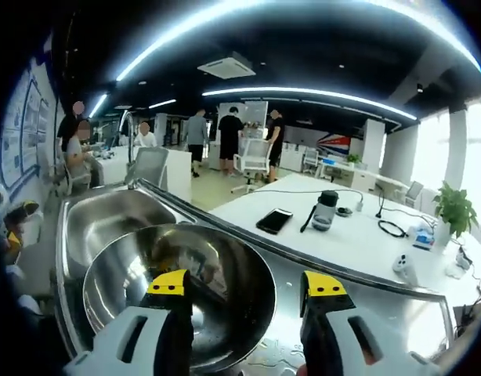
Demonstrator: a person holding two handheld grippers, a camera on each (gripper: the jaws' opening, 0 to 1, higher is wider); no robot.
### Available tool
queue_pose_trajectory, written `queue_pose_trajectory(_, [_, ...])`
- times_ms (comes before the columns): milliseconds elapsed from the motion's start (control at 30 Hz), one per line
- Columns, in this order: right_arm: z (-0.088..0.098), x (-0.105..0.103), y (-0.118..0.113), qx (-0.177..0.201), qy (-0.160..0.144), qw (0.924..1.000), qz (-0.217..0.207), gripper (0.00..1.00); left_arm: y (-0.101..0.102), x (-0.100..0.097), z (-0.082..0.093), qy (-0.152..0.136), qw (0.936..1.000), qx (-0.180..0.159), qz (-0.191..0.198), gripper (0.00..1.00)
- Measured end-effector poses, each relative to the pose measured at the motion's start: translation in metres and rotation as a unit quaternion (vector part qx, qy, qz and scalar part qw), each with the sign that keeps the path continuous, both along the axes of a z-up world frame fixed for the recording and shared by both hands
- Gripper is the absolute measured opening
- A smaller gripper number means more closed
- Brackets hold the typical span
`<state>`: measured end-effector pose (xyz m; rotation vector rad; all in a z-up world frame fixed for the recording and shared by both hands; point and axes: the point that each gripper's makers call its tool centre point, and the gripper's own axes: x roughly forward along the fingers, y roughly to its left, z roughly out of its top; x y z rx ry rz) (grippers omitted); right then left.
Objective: Pick up bowl with dirty water move over sink pour dirty water into sink return bowl to place
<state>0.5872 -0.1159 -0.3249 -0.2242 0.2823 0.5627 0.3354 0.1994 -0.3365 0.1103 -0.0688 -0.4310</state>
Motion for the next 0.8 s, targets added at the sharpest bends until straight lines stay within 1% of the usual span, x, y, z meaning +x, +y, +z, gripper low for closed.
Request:
queue_pose_trajectory(100, [0.005,-0.009,0.003,-0.004,-0.015,0.9998,0.012,0.53,0.002,0.001,0.002,-0.003,1.0,-0.001,0.006,0.68])
queue_pose_trajectory(167, [0.004,-0.012,0.005,-0.024,-0.02,0.9991,0.027,0.55,0.002,0.002,0.003,-0.004,1.0,0.003,0.007,0.69])
queue_pose_trajectory(233, [0.008,-0.008,0.005,-0.023,-0.026,0.999,0.027,0.57,0.003,0.002,0.004,-0.004,0.9999,0.005,0.009,0.69])
queue_pose_trajectory(267, [0.01,-0.012,0.006,-0.019,-0.029,0.9989,0.032,0.58,0.003,0.003,0.005,-0.005,0.9999,0.006,0.01,0.69])
queue_pose_trajectory(333, [0.014,-0.018,0.01,0.009,-0.021,0.9991,0.036,0.61,0.004,0.004,0.005,-0.004,0.9999,0.004,0.013,0.69])
queue_pose_trajectory(433, [0.022,-0.018,0.008,0.027,-0.031,0.9984,0.038,0.65,0.006,0.005,0.006,-0.004,0.9998,0.002,0.017,0.69])
queue_pose_trajectory(567, [0.024,-0.026,0.007,0.035,-0.04,0.9979,0.038,0.69,0.009,0.006,0.008,-0.004,0.9997,0.004,0.024,0.69])
queue_pose_trajectory(700, [0.023,-0.043,0.009,0.035,-0.048,0.9971,0.048,0.73,0.014,0.006,0.011,-0.007,0.9995,0.003,0.031,0.69])
queue_pose_trajectory(800, [0.029,-0.052,0.009,0.044,-0.062,0.9959,0.05,0.75,0.016,0.007,0.013,-0.008,0.9993,0.007,0.036,0.69])
